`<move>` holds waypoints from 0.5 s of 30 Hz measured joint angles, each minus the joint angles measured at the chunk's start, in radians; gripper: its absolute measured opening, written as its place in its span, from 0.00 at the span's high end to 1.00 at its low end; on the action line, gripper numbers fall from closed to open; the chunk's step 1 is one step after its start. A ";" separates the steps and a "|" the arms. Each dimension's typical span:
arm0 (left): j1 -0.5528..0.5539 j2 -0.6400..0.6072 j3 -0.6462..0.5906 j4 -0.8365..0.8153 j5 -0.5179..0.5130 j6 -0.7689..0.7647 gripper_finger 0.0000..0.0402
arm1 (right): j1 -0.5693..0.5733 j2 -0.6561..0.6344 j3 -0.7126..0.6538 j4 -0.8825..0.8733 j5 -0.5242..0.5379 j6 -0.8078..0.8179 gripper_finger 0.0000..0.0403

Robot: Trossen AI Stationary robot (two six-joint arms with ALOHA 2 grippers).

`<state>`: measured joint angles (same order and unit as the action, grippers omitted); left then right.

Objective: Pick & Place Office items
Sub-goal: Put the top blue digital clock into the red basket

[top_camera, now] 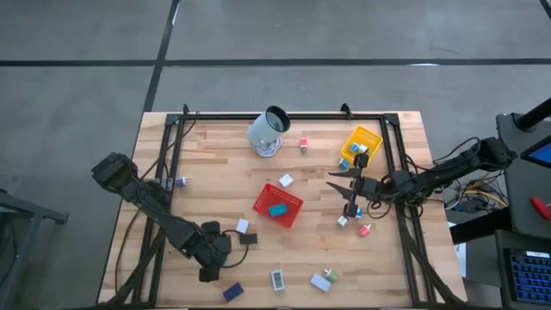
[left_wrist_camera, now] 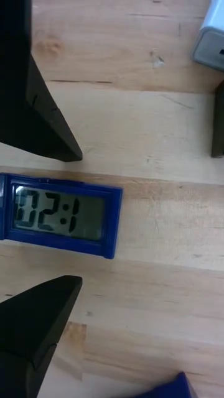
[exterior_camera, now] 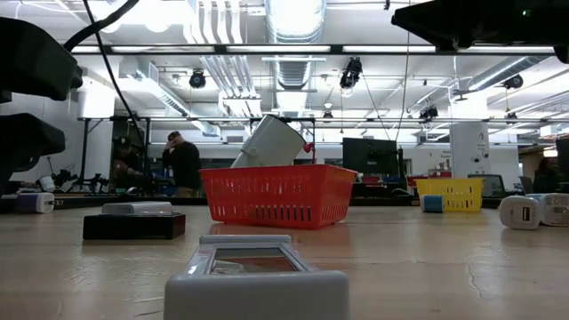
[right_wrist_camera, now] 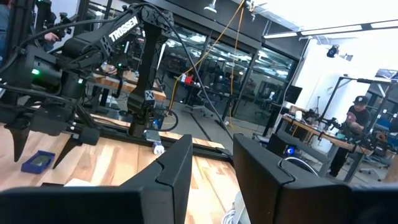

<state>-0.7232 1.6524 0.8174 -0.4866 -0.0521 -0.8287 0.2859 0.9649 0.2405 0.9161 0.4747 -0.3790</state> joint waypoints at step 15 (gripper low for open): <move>-0.029 0.002 -0.004 -0.011 -0.060 -0.040 0.32 | 0.000 0.000 0.000 0.000 0.000 -0.006 0.78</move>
<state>-0.7519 1.6543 0.8139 -0.4972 -0.1123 -0.8684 0.2859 0.9649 0.2405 0.9161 0.4747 -0.3855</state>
